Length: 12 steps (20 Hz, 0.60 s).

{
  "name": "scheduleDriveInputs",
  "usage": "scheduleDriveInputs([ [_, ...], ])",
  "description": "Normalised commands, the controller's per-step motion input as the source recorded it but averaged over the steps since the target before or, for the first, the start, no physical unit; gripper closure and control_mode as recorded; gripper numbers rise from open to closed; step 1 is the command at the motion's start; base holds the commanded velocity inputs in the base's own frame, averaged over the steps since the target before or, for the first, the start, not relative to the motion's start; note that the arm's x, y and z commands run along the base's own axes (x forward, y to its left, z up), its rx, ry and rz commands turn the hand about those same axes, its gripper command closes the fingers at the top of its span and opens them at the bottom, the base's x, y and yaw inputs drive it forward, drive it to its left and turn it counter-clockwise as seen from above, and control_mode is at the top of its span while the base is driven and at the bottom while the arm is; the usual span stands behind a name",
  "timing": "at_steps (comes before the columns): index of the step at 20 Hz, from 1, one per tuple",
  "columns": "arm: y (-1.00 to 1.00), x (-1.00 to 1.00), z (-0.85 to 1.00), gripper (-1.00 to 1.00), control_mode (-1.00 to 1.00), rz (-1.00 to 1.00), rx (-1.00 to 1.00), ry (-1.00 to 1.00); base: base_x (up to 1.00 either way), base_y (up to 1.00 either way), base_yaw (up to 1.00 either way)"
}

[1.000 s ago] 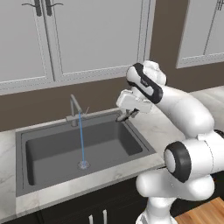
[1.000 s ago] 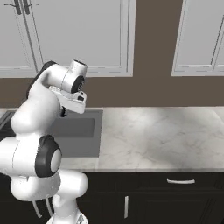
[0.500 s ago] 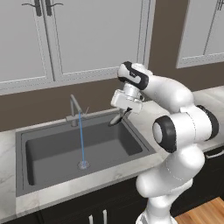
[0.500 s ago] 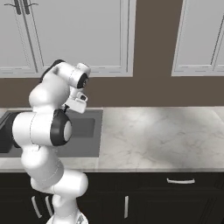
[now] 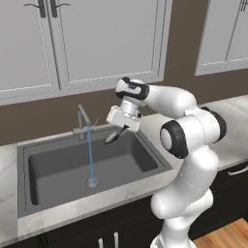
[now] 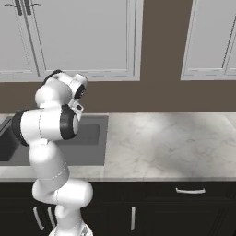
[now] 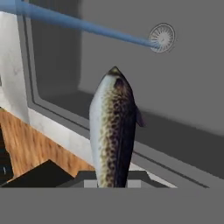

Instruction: Take the fish out of the fridge, briefly rinse it in the sink, and place it on the tray next to the sink.

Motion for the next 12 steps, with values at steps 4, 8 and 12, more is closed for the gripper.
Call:
scheduleDriveInputs([
  [4,0.52,0.54,-0.32,1.00,-1.00,0.00,0.15,0.00,0.00,0.00,0.00],
  [8,0.50,0.63,-0.26,1.00,-1.00,0.00,0.17,0.00,0.00,0.00,0.00],
  [12,0.46,0.40,-0.15,1.00,-1.00,0.00,0.18,0.00,0.00,0.00,0.00],
])
